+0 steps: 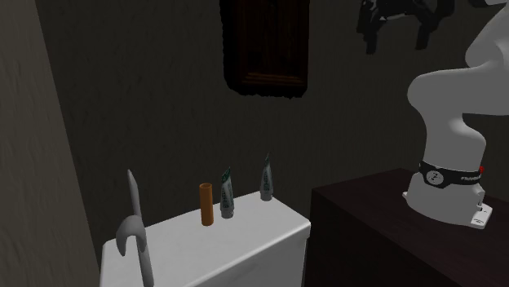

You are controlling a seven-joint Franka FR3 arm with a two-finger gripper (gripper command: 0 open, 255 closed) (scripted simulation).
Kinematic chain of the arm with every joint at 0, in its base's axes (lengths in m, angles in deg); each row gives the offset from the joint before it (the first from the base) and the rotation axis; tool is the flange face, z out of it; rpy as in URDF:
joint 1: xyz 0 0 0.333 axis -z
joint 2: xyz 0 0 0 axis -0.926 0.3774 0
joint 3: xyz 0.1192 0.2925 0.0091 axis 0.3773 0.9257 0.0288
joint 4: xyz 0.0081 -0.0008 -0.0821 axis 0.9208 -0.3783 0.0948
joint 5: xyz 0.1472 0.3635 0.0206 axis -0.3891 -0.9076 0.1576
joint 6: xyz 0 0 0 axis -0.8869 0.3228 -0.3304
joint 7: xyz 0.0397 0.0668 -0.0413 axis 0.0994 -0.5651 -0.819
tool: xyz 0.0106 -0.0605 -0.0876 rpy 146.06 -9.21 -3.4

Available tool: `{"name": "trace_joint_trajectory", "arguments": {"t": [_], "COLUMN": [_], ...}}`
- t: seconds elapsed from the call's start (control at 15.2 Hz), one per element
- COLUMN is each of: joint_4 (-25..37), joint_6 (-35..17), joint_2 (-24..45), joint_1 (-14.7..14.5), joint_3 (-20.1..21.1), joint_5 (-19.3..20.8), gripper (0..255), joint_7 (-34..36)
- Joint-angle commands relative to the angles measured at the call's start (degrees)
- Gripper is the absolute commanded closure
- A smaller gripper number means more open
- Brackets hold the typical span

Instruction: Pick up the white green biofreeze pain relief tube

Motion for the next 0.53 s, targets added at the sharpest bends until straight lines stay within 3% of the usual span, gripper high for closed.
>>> {"name": "trace_joint_trajectory", "arguments": {"t": [0.0,0.46], "joint_4": [0.0,-3.31], "joint_6": [0.0,-11.1], "joint_2": [0.0,6.36], "joint_1": [0.0,1.18], "joint_3": [0.0,-8.25], "joint_5": [0.0,5.5], "gripper": [0,0], "joint_7": [0.0,-10.99]}}
